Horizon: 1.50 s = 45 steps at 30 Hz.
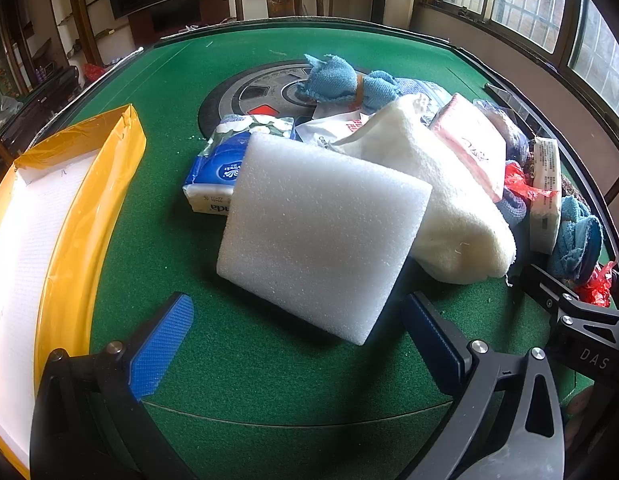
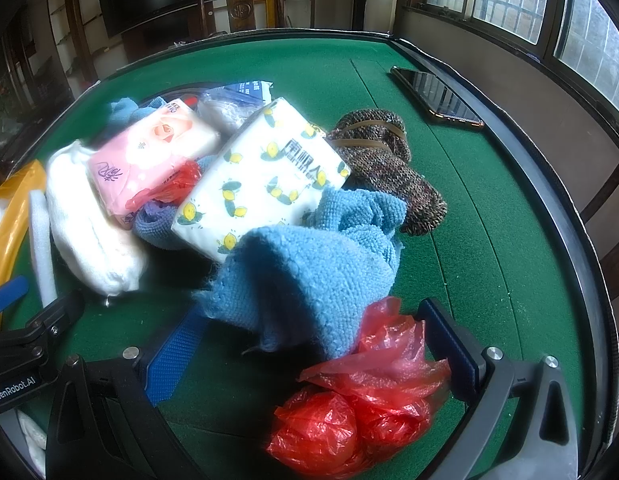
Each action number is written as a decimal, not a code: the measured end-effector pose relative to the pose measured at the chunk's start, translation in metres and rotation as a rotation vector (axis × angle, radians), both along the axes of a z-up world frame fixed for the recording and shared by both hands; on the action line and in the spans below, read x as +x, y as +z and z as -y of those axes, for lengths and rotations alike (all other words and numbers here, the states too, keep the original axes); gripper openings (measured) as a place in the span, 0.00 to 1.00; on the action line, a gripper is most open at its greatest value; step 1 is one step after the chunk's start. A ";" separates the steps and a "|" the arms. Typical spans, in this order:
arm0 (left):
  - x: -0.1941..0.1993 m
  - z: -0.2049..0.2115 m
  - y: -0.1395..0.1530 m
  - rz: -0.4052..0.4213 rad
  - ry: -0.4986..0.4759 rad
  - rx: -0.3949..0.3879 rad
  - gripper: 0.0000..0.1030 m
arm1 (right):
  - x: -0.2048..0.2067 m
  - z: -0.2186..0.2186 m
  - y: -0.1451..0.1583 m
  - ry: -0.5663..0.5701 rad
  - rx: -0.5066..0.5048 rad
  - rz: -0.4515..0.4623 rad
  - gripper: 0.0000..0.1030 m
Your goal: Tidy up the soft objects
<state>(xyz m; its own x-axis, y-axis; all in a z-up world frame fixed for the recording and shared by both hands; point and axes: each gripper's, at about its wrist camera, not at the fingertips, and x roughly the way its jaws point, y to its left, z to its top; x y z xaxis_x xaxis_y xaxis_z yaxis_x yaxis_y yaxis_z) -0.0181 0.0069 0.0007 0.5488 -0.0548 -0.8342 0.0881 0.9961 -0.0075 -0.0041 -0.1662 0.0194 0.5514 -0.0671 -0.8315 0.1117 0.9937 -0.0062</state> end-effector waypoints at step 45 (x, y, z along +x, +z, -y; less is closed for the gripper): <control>-0.015 -0.069 0.057 0.114 -0.084 -0.271 1.00 | -0.022 0.031 0.053 -0.104 0.152 0.339 0.98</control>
